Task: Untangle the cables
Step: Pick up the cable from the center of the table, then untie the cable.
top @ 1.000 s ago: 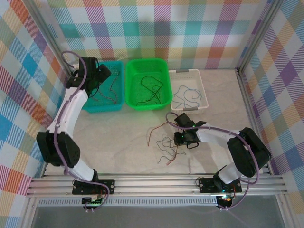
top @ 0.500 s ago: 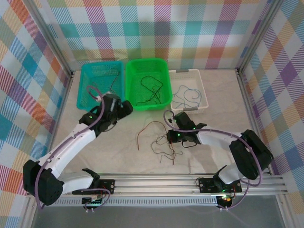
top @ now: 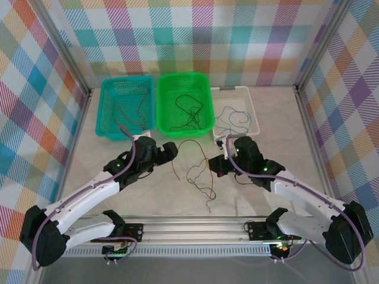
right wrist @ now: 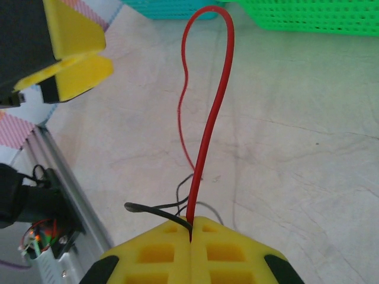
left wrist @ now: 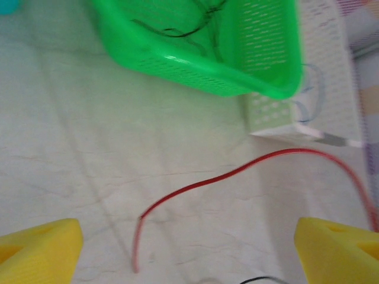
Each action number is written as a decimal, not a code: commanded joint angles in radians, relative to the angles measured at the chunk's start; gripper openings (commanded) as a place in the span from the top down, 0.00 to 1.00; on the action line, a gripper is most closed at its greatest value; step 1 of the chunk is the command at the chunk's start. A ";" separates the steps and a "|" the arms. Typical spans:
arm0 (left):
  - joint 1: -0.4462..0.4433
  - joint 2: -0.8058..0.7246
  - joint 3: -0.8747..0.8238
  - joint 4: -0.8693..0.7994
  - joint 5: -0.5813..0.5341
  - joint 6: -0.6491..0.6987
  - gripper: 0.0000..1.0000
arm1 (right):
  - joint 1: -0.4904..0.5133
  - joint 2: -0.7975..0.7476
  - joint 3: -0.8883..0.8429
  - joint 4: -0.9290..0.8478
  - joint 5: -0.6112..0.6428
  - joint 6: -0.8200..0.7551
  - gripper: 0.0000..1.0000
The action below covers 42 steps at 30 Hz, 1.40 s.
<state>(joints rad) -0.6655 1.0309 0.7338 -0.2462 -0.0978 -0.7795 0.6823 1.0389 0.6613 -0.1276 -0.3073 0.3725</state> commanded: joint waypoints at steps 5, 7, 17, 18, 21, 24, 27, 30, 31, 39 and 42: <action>-0.008 -0.052 -0.049 0.266 0.269 0.002 0.07 | 0.006 -0.054 -0.029 0.029 -0.126 -0.031 1.00; -0.007 -0.039 -0.066 0.281 0.305 0.009 0.07 | 0.006 -0.063 -0.029 0.037 -0.147 -0.032 1.00; -0.007 0.069 -0.021 0.257 0.409 0.082 0.07 | 0.006 -0.096 -0.035 0.062 -0.219 -0.036 1.00; -0.009 0.081 -0.012 0.251 0.415 0.091 0.07 | 0.006 -0.098 -0.037 0.066 -0.229 -0.037 1.00; -0.008 0.095 -0.002 0.246 0.436 0.119 0.09 | 0.007 -0.106 -0.038 0.063 -0.243 -0.044 1.00; -0.008 0.089 -0.003 0.224 0.417 0.145 0.09 | 0.006 -0.114 -0.045 0.062 -0.266 -0.053 1.00; -0.008 0.075 -0.020 0.216 0.381 0.164 0.09 | 0.006 -0.124 -0.053 0.062 -0.281 -0.060 1.00; -0.008 0.046 -0.050 0.249 0.358 0.146 0.08 | 0.006 -0.125 -0.054 0.045 -0.296 -0.071 1.00; -0.008 0.039 -0.061 0.264 0.358 0.141 0.08 | 0.006 -0.125 -0.053 0.043 -0.301 -0.073 1.00; -0.008 0.009 -0.092 0.295 0.403 0.184 0.13 | 0.005 -0.156 -0.052 0.039 -0.354 -0.078 1.00; -0.008 0.010 -0.110 0.318 0.436 0.187 0.20 | 0.005 -0.163 -0.055 0.053 -0.384 -0.075 1.00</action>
<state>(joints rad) -0.6655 1.0569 0.6453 0.0284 0.2955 -0.6243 0.6823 0.8936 0.6159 -0.0975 -0.6292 0.3199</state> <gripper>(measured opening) 0.814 0.067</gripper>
